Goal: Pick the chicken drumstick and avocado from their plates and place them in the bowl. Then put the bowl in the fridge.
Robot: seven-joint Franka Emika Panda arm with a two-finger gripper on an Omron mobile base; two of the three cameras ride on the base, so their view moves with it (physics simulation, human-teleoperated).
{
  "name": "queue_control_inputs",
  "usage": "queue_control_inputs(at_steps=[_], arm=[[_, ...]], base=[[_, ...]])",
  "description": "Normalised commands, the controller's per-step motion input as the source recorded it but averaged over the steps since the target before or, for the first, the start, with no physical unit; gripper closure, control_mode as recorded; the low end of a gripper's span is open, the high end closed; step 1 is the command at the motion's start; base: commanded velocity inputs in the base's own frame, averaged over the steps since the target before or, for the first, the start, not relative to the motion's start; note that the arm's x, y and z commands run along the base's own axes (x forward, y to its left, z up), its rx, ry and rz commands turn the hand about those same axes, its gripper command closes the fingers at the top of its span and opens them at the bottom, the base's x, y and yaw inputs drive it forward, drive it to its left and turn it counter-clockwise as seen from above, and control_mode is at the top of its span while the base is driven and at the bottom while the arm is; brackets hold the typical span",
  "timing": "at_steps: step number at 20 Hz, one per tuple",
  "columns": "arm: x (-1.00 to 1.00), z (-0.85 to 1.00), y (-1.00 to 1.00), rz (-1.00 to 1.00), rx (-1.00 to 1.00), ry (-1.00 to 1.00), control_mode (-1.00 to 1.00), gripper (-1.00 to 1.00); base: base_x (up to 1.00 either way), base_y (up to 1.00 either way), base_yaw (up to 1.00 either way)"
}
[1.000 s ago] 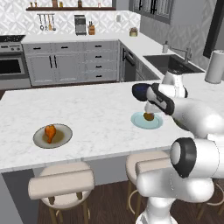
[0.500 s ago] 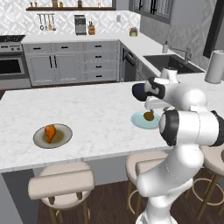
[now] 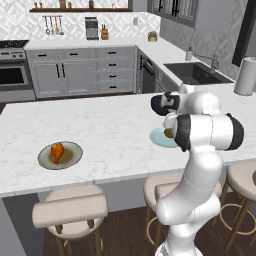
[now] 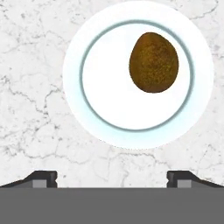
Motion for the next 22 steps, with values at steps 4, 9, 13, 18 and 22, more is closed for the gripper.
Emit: queue_control_inputs(at_steps=[4, 9, 13, 18, 22], arm=[[0.46, -0.12, -0.12, 0.12, 0.00, 0.10, -1.00, -1.00], [0.48, -0.19, -0.06, 0.10, 0.00, 0.06, -1.00, -1.00], [0.39, -0.29, 0.00, 0.07, 0.00, 0.01, -1.00, -1.00], [0.18, -0.35, 0.00, 0.05, 0.00, 0.00, -1.00, -1.00], [0.21, -0.25, -0.07, 0.05, 0.00, 0.00, -1.00, -1.00]], base=[[0.00, 0.00, 0.00], [0.00, 0.00, 0.00], [0.00, 0.00, 0.00], [0.00, 0.00, 0.00], [0.00, 0.00, 0.00]])
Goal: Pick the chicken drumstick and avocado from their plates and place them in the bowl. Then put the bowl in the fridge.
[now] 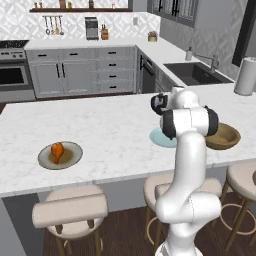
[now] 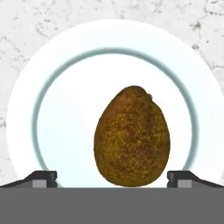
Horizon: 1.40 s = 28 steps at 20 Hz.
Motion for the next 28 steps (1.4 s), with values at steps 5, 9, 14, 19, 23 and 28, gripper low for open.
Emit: queue_control_inputs(at_steps=[5, 9, 14, 19, 23, 28], arm=[[0.39, -0.19, -0.03, 0.06, 0.00, 0.00, -1.00, -1.00], [0.05, -0.20, -0.01, 0.04, 0.00, 0.01, -1.00, -1.00], [-0.29, -0.23, 0.04, 0.01, -0.01, 0.02, -1.00, -1.00], [-0.12, -0.30, 0.21, 0.03, -0.02, 0.00, -1.00, 1.00], [-0.22, -0.06, 0.12, 0.03, 0.00, -0.01, -1.00, 1.00], [-0.95, 0.57, 0.02, 0.00, 0.00, -0.03, -1.00, 1.00]], base=[[0.00, 0.00, 0.00], [0.00, 0.00, 0.00], [0.00, 0.00, 0.00], [0.00, 0.00, 0.00], [0.00, 0.00, 0.00], [0.00, 0.00, 0.00]])
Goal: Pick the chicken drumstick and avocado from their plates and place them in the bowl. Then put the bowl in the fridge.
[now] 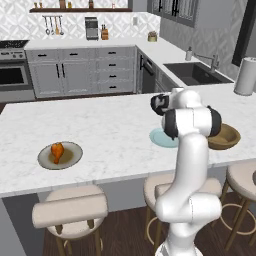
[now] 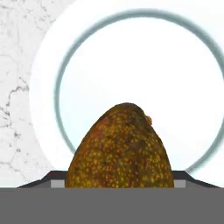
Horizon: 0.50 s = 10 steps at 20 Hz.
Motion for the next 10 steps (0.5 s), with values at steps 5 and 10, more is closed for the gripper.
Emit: queue_control_inputs(at_steps=[5, 10], arm=[[-0.86, 0.94, 0.20, -0.04, -0.06, 0.00, -1.00, 1.00], [-0.72, 0.80, 0.01, -0.14, -0.19, -0.01, -1.00, 1.00]], base=[[0.00, 0.00, 0.00], [0.00, 0.00, 0.00]])
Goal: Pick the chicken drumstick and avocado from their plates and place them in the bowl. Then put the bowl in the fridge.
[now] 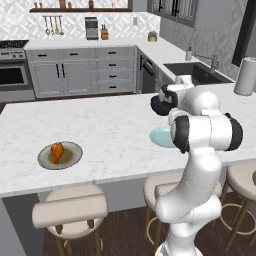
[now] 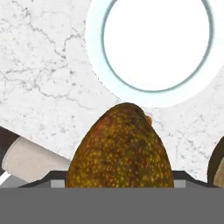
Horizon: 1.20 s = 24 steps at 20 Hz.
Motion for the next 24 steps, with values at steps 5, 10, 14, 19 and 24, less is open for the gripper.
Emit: queue_control_inputs(at_steps=[5, 10, 14, 19, 24], arm=[[-0.46, 0.45, -0.24, -0.33, -0.09, -0.01, -1.00, 1.00], [-0.53, 0.16, -0.67, -0.33, 0.00, 0.00, -1.00, 1.00], [-0.14, 0.00, -0.76, -0.25, 0.00, -0.03, -1.00, 1.00], [0.16, 0.00, -0.88, -0.11, 0.09, 0.00, -1.00, 1.00], [0.28, -0.06, -0.70, -0.01, 0.19, 0.00, -1.00, 1.00]], base=[[0.00, 0.00, 0.00], [0.00, 0.00, 0.00], [0.00, 0.00, 0.00], [0.00, 0.00, 0.00], [0.00, 0.00, 0.00]])
